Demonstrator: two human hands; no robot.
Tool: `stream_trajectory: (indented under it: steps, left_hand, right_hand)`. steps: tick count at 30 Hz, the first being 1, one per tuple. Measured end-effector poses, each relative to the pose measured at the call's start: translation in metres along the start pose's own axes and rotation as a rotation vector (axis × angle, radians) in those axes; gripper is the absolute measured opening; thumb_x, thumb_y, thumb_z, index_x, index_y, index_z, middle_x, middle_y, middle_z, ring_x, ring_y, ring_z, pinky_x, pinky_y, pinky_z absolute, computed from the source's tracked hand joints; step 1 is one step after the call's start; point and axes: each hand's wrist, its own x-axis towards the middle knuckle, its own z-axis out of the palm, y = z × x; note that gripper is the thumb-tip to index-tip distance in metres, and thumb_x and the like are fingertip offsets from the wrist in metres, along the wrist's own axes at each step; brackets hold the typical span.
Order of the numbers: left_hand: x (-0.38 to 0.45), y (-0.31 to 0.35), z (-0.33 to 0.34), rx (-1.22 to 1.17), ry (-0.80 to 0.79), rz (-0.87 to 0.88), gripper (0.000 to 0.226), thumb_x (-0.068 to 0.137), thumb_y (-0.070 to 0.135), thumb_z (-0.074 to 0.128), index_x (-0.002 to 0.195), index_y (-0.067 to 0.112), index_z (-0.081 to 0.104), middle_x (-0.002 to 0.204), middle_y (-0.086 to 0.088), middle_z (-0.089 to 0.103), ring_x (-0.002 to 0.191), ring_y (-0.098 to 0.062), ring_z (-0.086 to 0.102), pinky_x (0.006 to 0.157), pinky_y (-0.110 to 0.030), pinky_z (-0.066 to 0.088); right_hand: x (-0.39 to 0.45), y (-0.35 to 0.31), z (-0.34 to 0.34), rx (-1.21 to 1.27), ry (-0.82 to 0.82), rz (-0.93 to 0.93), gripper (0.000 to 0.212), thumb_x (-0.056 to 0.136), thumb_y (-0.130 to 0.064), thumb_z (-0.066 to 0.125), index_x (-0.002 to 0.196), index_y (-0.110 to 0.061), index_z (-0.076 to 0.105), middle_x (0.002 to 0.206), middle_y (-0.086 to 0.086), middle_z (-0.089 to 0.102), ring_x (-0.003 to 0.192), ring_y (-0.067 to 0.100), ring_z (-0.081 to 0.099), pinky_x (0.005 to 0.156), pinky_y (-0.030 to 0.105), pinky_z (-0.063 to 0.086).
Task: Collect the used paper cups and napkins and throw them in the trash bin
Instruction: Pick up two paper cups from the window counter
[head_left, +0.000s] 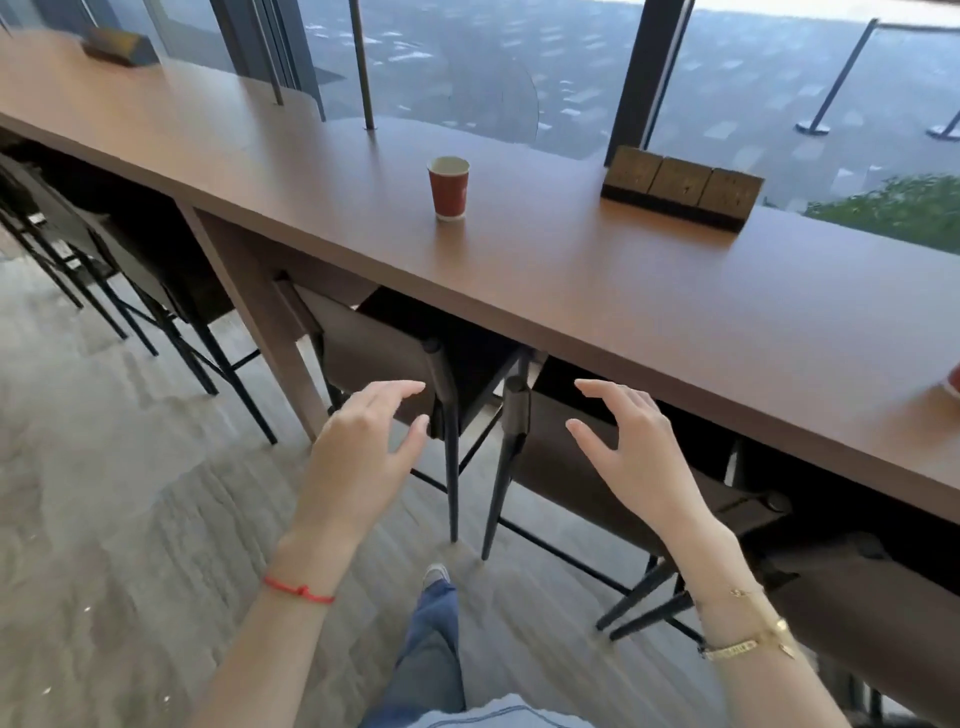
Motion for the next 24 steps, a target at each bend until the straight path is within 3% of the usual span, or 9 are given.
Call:
stream_trajectory:
  steps: [7,13,17,24]
  left_hand:
    - [0.152,-0.052,0.007,0.040,0.050,0.048,0.039,0.093,0.027,0.058,0.131,0.019,0.055,0.127,0.004,0.061,0.117,-0.014,0.057,0.097,-0.035,0.050]
    - [0.274,-0.087,0.028,0.047,0.048,0.087,0.058,0.090,0.034,0.062,0.141,0.019,0.040,0.133,-0.002,0.056,0.119,-0.018,0.055,0.097,-0.036,0.050]
    - [0.334,-0.101,0.054,-0.003,-0.011,0.044,0.076,0.086,0.037,0.067,0.148,0.016,0.027,0.144,-0.007,0.045,0.129,-0.024,0.048,0.102,-0.043,0.046]
    - [0.397,-0.108,0.100,-0.132,-0.044,-0.127,0.110,0.070,0.048,0.079,0.152,0.014,0.014,0.151,-0.009,0.036,0.137,-0.026,0.038,0.108,-0.042,0.037]
  right_hand:
    - [0.141,-0.013,0.045,0.021,0.030,-0.011,0.043,0.091,-0.031,0.062,0.132,-0.022,0.053,0.128,-0.007,0.058,0.125,0.009,0.043,0.100,0.020,0.031]
    - [0.232,-0.018,0.065,0.003,0.125,0.009,0.042,0.089,-0.028,0.064,0.129,-0.017,0.057,0.125,-0.002,0.061,0.121,0.012,0.049,0.101,0.020,0.034]
    - [0.264,-0.010,0.069,-0.017,0.149,0.050,0.043,0.089,-0.029,0.065,0.129,-0.017,0.056,0.125,-0.003,0.061,0.121,0.011,0.049,0.101,0.020,0.035]
    - [0.296,0.014,0.073,-0.038,0.142,0.111,0.043,0.089,-0.028,0.066,0.129,-0.017,0.056,0.126,-0.001,0.060,0.122,0.012,0.048,0.098,0.017,0.033]
